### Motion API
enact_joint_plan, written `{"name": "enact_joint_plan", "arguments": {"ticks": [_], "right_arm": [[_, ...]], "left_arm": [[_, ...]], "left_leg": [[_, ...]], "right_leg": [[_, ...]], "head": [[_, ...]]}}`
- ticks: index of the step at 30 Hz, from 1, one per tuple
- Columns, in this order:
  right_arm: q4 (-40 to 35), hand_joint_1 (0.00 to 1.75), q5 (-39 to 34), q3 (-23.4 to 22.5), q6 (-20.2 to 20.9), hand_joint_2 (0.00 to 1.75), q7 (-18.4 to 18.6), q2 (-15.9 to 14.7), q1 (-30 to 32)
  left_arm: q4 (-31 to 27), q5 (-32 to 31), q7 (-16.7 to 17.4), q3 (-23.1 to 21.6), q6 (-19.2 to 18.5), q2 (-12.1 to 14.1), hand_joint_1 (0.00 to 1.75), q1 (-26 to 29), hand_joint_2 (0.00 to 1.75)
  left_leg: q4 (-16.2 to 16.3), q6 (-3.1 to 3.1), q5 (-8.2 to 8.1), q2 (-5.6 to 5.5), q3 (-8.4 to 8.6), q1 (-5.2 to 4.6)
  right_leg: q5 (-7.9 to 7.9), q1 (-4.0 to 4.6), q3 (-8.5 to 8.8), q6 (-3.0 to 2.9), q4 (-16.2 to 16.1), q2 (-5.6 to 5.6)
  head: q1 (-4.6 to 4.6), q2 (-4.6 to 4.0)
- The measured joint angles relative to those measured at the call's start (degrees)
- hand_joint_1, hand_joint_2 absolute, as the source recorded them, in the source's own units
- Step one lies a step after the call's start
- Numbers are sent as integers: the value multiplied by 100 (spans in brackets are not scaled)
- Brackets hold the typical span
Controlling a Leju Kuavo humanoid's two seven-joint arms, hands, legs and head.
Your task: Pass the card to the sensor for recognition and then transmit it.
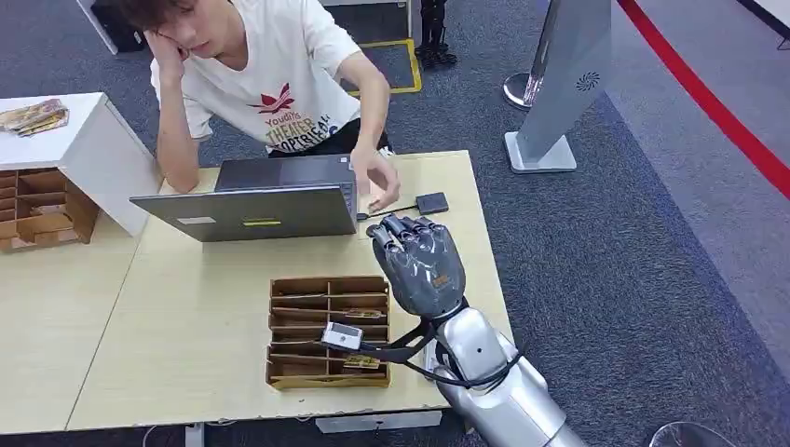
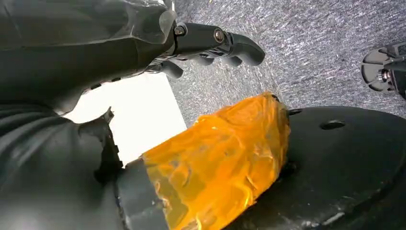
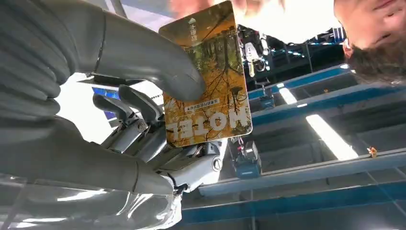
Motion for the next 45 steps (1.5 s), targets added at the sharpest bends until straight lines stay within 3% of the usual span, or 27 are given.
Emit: {"name": "enact_joint_plan", "arguments": {"ticks": [6, 10, 14, 21, 25, 27, 34, 45], "right_arm": [[22, 175, -232, -26, 2, 175, -16, 0, 17], [22, 175, -799, -76, 0, 175, -142, 13, 41], [-191, 175, -2015, -155, 160, 175, -357, 15, 192], [-888, 175, -4057, -481, 903, 175, -674, 13, 592], [-1501, 175, -5552, -989, 1488, 175, -800, -33, 1030], [-1734, 175, -5946, -1238, 1681, 175, -829, -85, 1264], [-2230, 175, -6295, -1873, 2477, 175, -686, -550, 1944], [-2293, 175, -5775, -2085, 3283, 175, -166, -1287, 2311]], "left_arm": [[0, 24, -28, -2, 0, -4, 0, 1, 0], [2, 59, -41, 0, 4, -4, 0, 3, 0], [2, 129, -48, 0, 11, -7, 0, 9, 0], [2, 269, -98, 0, 48, -15, 0, 27, 0], [2, 428, -153, 4, 96, -28, 0, 52, 0], [4, 509, -177, 11, 114, -39, 0, 72, 0], [9, 726, -269, 116, 118, -44, 0, 129, 0], [33, 866, -275, 256, 107, -33, 0, 142, 0]], "left_leg": [[1, 0, 0, 0, 0, 0], [1, 0, 0, 0, 0, 0], [2, 0, 0, -2, -1, 0], [3, 1, -1, -2, -1, 0], [4, 2, -2, -5, -3, -1], [5, 3, -3, -5, -5, -2], [7, 10, -8, -4, -7, -2], [8, 12, -9, -3, -7, -1]], "right_leg": [[2, 0, 0, 3, 0, 0], [2, 0, 0, 4, 0, 0], [2, 0, 0, 4, 0, 0], [2, 0, -1, 4, -1, 0], [2, -1, -2, 4, -2, -3], [2, -1, -2, 5, -2, -3], [-3, -2, -1, 11, -3, -3], [-2, -2, -1, 12, -2, -3]], "head": [[0, 0], [0, 0], [0, 0], [2, 0], [0, 0], [0, 0], [2, 0], [2, 0]]}}
